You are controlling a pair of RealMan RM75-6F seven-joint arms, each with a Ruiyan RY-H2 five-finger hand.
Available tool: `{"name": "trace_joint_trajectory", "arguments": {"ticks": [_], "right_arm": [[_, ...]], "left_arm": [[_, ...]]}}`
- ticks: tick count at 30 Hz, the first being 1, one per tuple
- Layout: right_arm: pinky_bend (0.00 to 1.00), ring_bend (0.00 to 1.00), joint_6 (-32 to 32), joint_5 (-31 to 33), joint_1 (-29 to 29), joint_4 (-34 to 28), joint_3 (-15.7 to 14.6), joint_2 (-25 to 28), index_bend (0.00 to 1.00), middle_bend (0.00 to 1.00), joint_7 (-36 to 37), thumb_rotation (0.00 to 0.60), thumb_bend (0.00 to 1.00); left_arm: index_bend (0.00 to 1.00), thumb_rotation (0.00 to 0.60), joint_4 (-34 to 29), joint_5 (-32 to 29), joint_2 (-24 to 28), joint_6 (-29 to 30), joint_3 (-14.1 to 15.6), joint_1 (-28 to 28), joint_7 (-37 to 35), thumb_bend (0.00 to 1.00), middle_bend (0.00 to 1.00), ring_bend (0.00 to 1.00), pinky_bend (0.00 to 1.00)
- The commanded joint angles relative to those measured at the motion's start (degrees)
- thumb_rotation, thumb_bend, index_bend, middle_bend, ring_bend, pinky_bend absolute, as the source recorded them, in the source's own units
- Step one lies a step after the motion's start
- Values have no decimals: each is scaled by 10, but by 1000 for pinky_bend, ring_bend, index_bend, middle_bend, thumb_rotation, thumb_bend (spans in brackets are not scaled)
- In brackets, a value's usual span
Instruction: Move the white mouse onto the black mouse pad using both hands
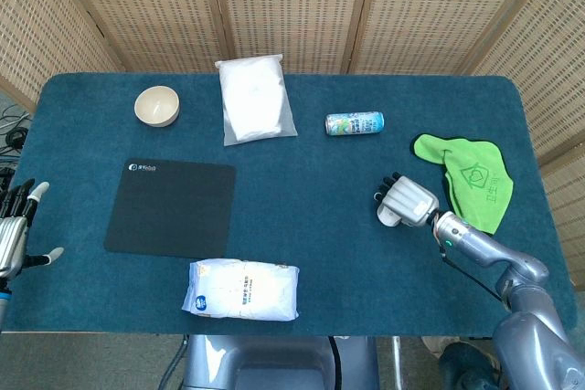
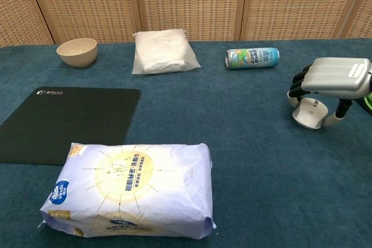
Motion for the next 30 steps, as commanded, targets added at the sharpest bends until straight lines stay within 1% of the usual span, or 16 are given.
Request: {"name": "trace_joint_trajectory", "arguments": {"ticks": [1,5,6,10,11,14,20,23,26,30], "right_arm": [[359,309,35,-6,15,-3,-8,3,508,471,0,600,414],[359,309,64,-14,59,-27,-9,7,508,472,-17,600,414],[359,309,64,-14,65,-32,-10,8,508,472,-19,600,414],[360,309,64,-30,127,-79,-12,9,508,471,-56,600,414],[362,309,55,-34,149,-98,-11,7,508,470,-70,600,414],[368,309,32,-40,187,-143,-6,2,508,470,-103,600,426],[368,309,-48,-31,259,-229,23,-20,508,470,-173,600,447],[368,309,-79,-25,277,-255,32,-24,508,470,-194,600,475],[368,309,-107,-19,293,-280,41,-29,508,468,-212,600,527],[368,309,-132,-9,304,-305,51,-33,508,460,-233,600,543]], "left_arm": [[0,600,2,-2,0,-5,0,-2,-2,5,0,0,0],[0,600,3,-4,2,-9,-1,-3,-9,5,0,0,0],[0,600,3,-4,3,-9,-1,-3,-10,5,0,0,0],[0,600,1,0,10,-7,-3,-2,-27,6,0,0,0],[0,600,2,1,11,-7,-3,-2,-32,6,0,0,0],[0,600,5,1,14,-14,-2,-3,-43,5,0,0,0],[0,600,14,1,21,-24,-3,-4,-71,6,0,0,0],[0,600,15,4,24,-22,-3,-3,-81,5,0,0,0],[0,600,18,6,26,-23,-3,-2,-90,6,0,0,0],[0,600,23,6,29,-32,-2,-4,-103,6,0,0,0]]}}
